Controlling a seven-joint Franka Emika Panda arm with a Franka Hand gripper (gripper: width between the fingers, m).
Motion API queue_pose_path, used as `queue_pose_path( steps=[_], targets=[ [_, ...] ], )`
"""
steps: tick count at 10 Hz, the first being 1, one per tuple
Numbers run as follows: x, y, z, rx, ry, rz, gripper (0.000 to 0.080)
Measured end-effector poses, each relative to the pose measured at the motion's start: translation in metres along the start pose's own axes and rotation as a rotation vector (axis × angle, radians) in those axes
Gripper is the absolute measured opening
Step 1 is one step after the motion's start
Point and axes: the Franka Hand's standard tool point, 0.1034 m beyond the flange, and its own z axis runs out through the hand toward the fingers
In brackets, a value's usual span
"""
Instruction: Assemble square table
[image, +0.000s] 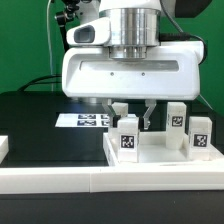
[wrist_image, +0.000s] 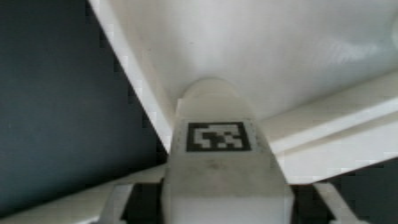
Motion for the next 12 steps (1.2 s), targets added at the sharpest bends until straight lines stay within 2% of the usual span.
queue_pose_path(
  steps=[8, 12],
  targets=[
    [-0.0041, -0.0052, 0.0008, 0.006, -0.001, 0.778, 0.0290],
    [-0.0040, -0.0058, 0.0005, 0.008, -0.002, 1.047, 0.0290]
  ],
)
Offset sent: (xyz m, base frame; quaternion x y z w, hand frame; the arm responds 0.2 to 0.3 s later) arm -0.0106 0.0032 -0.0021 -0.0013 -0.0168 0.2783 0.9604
